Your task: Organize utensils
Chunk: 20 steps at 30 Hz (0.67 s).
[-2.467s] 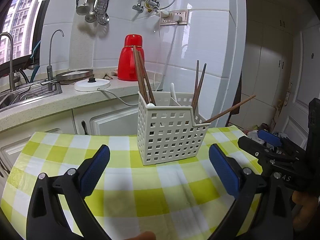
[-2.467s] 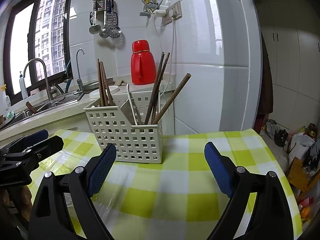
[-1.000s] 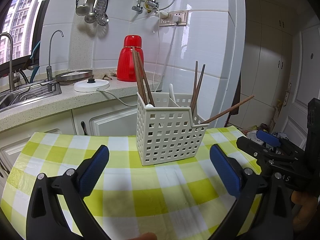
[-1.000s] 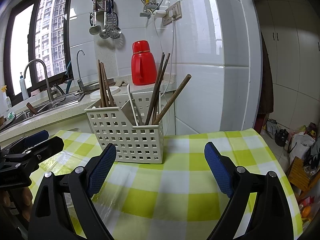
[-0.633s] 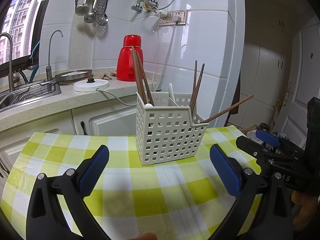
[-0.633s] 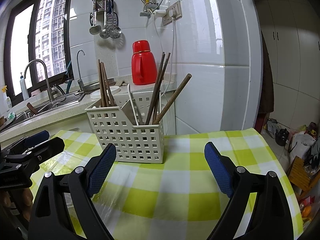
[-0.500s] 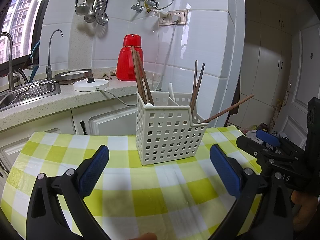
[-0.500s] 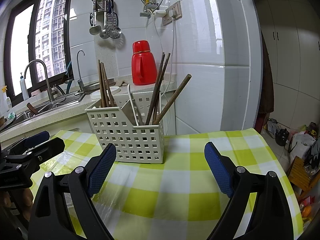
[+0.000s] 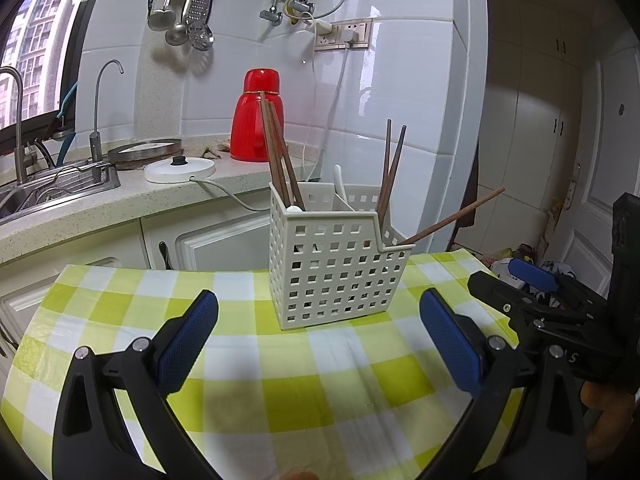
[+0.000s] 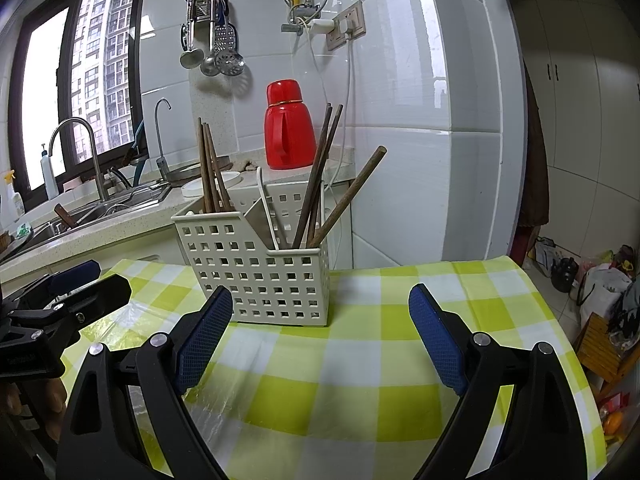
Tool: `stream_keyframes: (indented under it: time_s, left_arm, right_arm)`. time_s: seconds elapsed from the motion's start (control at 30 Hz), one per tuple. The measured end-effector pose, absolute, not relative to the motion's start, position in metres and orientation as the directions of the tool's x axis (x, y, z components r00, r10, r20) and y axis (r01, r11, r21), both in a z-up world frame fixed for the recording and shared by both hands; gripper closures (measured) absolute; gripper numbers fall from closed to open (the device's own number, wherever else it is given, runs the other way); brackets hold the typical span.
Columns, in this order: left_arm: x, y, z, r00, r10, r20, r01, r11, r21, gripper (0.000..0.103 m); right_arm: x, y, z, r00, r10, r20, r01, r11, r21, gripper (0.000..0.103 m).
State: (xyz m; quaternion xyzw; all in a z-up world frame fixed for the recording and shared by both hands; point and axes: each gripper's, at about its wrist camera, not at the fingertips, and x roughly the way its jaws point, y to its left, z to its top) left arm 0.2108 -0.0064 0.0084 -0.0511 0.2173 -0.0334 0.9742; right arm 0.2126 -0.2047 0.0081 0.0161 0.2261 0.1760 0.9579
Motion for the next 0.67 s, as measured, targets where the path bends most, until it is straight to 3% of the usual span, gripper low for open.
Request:
stream_keyframes:
  time_s: [0.67]
  left_arm:
    - [0.2115, -0.0037, 0.0085, 0.902, -0.088, -0.422, 0.04, 0.992, -0.121, 0.005]
  right_arm:
    - [0.2115, -0.2035, 0.0063, 0.836, 0.344, -0.427, -0.33, 0.938, 0.111, 0.019]
